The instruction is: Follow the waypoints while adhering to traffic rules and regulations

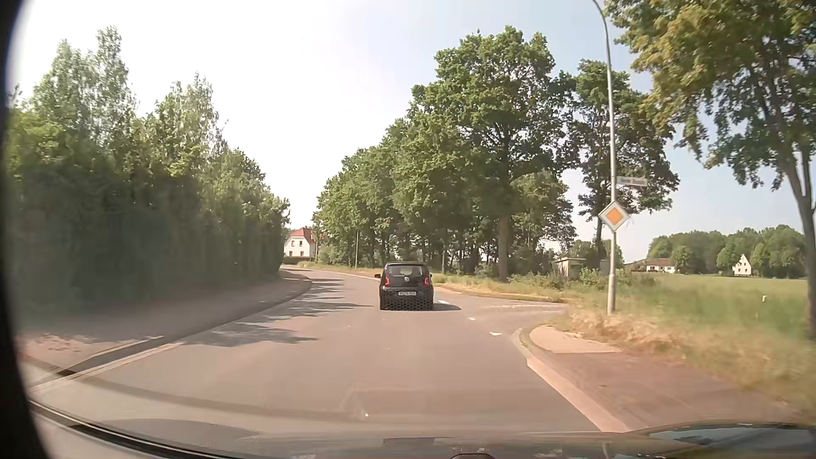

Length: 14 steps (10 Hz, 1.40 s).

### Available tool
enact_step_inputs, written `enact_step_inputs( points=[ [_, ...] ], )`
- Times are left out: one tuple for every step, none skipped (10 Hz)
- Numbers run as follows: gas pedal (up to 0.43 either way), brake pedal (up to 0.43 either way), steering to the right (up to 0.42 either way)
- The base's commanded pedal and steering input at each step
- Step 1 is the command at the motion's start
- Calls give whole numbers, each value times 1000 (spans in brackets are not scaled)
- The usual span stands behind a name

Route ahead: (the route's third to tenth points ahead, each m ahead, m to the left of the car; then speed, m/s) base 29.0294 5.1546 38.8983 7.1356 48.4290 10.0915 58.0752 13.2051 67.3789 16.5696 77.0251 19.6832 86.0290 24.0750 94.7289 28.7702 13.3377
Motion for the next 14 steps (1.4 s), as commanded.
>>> enact_step_inputs(
  points=[
    [177,0,-25],
    [177,0,-28],
    [177,0,-29],
    [177,0,-29],
    [177,0,-29],
    [189,0,-29],
    [189,0,-29],
    [189,0,-29],
    [189,0,-29],
    [189,0,-29],
    [189,0,-29],
    [189,0,-29],
    [189,0,-29],
    [189,0,-28]
  ],
)
